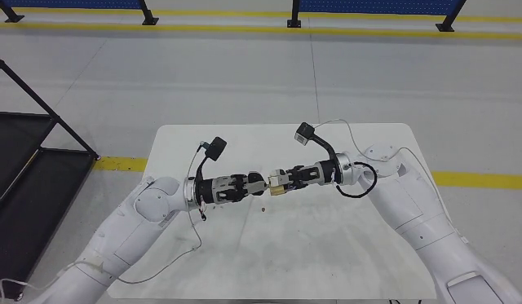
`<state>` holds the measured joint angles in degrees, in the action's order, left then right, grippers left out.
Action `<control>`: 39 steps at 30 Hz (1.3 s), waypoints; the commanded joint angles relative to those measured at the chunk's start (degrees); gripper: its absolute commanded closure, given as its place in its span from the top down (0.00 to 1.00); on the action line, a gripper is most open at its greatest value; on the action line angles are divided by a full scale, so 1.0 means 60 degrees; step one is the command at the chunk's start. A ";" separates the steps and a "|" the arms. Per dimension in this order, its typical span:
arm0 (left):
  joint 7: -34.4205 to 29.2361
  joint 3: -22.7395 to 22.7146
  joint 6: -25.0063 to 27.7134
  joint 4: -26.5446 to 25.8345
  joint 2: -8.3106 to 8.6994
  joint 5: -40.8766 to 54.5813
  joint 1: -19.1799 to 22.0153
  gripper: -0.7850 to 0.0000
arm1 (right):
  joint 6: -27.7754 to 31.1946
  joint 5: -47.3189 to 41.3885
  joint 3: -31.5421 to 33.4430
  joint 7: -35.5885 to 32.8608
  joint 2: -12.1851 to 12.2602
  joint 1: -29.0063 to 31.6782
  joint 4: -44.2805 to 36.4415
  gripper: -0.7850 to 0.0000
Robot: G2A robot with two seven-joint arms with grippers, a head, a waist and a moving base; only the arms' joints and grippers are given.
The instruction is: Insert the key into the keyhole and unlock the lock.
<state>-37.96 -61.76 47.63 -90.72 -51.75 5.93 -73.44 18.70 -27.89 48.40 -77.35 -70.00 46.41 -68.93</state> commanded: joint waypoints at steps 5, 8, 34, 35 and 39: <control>0.0607 -0.0217 0.0130 -0.0188 -0.0018 -0.0898 -0.0240 0.00 | 0.0000 0.0000 0.0000 0.0000 0.0000 0.0000 0.0000 0.00; 0.0939 -0.0312 0.0186 -0.0318 -0.0032 -0.1343 -0.0383 0.00 | 0.0000 0.0000 0.0000 0.0000 0.0000 0.0000 0.0000 0.00; 0.3353 -0.0978 0.0197 -0.1176 -0.0180 -0.5039 -0.1198 0.00 | 0.0000 0.0000 0.0000 0.0000 0.0000 0.0000 0.0000 0.00; 0.3407 -0.1001 0.0213 -0.1205 -0.0184 -0.5147 -0.1196 0.00 | 0.0000 0.0000 0.0000 0.0000 0.0000 0.0000 0.0000 0.00; 0.3833 -0.1071 0.0256 -0.1329 -0.0215 -0.5760 -0.1329 0.00 | 0.0000 0.0000 0.0000 0.0000 0.0000 0.0000 0.0000 0.00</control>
<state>-15.58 -68.13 49.07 -98.50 -53.00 -27.72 -81.19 18.70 -27.89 48.40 -77.35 -69.99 46.41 -68.93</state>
